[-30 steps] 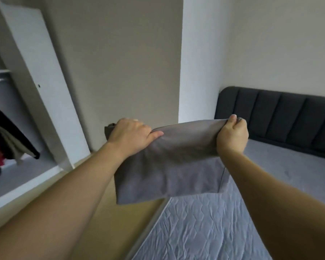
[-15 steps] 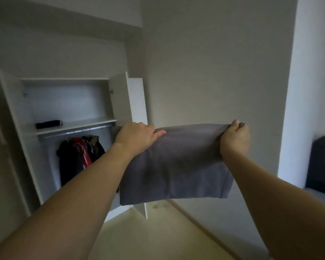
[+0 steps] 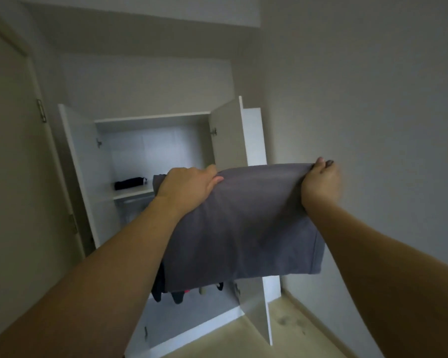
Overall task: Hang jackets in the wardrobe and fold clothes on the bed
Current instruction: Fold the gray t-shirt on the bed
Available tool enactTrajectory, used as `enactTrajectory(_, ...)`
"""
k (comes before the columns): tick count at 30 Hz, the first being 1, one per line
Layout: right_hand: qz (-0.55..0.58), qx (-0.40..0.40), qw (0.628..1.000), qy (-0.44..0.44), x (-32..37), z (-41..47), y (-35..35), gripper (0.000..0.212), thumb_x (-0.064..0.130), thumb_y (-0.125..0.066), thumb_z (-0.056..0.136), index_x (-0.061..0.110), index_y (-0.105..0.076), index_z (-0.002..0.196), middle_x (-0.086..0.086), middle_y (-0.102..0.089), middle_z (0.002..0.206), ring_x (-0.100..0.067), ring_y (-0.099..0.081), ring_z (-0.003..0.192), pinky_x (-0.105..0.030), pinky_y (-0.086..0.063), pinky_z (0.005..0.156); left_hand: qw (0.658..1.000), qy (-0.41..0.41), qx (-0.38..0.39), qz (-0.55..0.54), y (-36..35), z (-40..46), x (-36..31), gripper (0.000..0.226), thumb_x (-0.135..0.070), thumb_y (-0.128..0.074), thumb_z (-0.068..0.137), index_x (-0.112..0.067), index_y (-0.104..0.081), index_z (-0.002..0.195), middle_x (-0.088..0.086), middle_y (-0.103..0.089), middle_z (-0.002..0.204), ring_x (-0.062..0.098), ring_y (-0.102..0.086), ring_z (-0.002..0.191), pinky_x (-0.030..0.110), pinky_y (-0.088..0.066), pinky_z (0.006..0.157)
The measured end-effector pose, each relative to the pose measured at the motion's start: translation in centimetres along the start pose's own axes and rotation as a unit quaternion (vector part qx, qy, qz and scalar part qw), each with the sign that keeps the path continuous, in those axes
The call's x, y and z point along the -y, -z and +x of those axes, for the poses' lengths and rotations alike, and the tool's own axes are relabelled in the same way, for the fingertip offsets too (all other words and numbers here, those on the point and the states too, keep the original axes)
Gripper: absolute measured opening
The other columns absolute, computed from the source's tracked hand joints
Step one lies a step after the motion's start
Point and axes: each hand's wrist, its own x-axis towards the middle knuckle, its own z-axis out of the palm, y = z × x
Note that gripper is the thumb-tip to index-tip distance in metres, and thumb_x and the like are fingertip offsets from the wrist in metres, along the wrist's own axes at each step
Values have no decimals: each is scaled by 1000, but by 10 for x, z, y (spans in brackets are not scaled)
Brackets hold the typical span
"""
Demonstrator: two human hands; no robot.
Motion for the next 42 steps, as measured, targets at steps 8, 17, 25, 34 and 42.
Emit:
enactTrajectory(8, -44, 82, 991, 98, 16, 34, -213, 42, 43, -26, 103, 11, -49, 116, -17, -64, 111, -39, -60, 100, -42, -41, 80, 996, 67, 46, 48, -145, 49, 128, 42, -52, -21, 103, -19, -48, 103, -1, -53, 66, 17, -38, 53, 31, -32, 52)
enactTrajectory(17, -116, 377, 873, 288, -36, 55, -463, 30, 38, -55, 91, 21, -33, 101, -9, -57, 97, -37, -58, 94, -36, -42, 77, 984, 113, 119, 65, -374, 71, 261, 45, -48, -24, 104, -16, -53, 116, 7, -67, 89, 23, -60, 68, 30, -41, 56)
enactTrajectory(25, -138, 383, 891, 201, -48, 110, -691, 34, 30, -50, 69, 18, -35, 98, 2, -47, 76, -33, -54, 82, -38, -44, 75, 977, 138, 153, 50, -566, 142, 365, 47, -50, -22, 104, -17, -53, 116, 4, -67, 94, 22, -62, 75, 32, -47, 60)
enactTrajectory(34, -30, 364, 920, 140, -52, 202, -922, 28, 14, -52, 82, 13, -31, 102, -6, -50, 91, -28, -50, 87, -39, -42, 83, 974, 149, 132, 105, -707, 257, 477, 49, -54, -20, 102, -18, -52, 113, 11, -66, 93, 31, -63, 80, 33, -34, 62)
enactTrajectory(42, -12, 402, 909, 111, -35, 256, -1080, 43, 13, -50, 87, 7, -34, 126, -10, -50, 104, -29, -53, 97, -45, -47, 93, 960, 170, 190, 114, -788, 342, 568, 51, -56, -18, 102, -23, -53, 116, 7, -65, 99, 22, -53, 75, 34, -37, 69)
